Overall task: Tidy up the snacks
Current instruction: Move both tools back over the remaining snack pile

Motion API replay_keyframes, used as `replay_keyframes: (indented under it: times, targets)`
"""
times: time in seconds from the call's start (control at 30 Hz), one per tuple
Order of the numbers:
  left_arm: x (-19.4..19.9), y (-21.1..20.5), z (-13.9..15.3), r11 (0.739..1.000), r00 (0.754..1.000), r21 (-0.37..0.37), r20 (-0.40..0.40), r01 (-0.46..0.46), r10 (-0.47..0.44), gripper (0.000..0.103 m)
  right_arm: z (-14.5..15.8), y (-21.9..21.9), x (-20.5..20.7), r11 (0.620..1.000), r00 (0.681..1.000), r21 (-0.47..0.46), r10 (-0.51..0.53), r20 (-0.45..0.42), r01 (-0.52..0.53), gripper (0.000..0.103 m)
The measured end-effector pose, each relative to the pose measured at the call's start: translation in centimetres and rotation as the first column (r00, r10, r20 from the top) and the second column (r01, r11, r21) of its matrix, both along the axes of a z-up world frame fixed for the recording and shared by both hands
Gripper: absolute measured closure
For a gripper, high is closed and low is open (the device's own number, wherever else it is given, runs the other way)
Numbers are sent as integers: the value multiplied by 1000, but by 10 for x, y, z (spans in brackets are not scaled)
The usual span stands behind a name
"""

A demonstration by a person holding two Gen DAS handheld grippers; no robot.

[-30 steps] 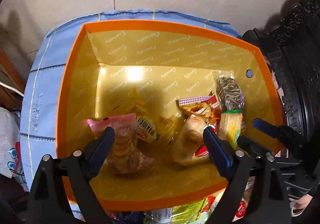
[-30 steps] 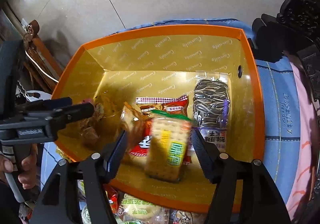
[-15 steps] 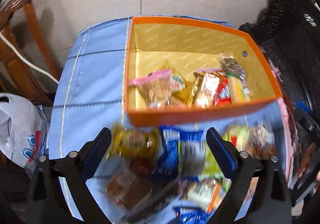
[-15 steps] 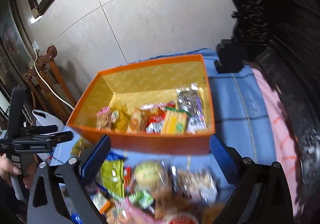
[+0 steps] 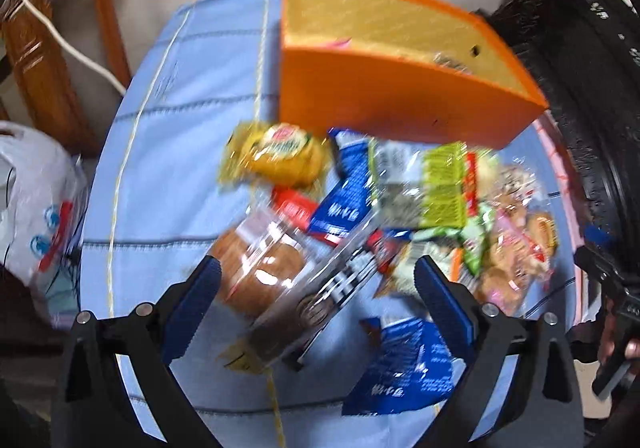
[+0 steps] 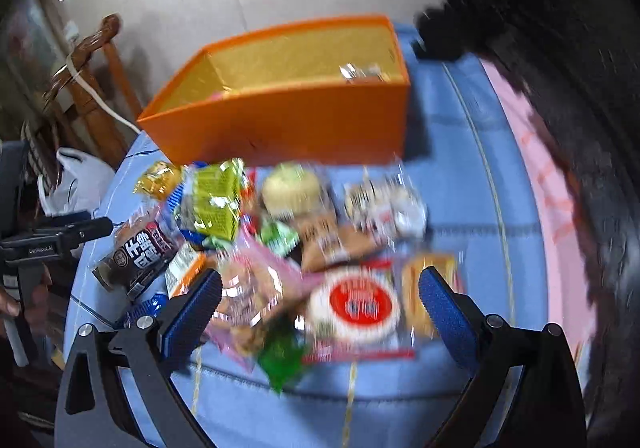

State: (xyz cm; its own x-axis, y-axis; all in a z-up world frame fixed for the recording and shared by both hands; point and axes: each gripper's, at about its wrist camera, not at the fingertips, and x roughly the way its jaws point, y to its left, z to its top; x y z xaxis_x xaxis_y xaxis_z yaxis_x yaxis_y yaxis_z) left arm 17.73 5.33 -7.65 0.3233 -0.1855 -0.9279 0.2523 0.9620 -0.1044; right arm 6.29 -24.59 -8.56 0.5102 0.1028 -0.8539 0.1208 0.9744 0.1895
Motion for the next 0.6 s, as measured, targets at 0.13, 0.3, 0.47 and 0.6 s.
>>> replay_keyframes:
  times: [0.13, 0.3, 0.47, 0.6]
  targets:
    - [-6, 2, 0, 1000, 999, 11, 30, 27, -27, 8, -7, 1, -11, 997, 998, -47, -56, -22, 55, 4]
    - [-8, -3, -9, 998, 998, 13, 16, 59, -59, 8, -9, -3, -15, 995, 995, -16, -98, -32, 98, 4]
    - [-12, -18, -27, 987, 991, 84, 2, 136, -137, 8, -10, -1, -18, 996, 996, 14, -86, 5, 86, 4]
    - [-14, -26, -43, 973, 983, 140, -16, 183, -182, 8, -16, 3, -16, 998, 998, -43, -58, -36, 56, 4]
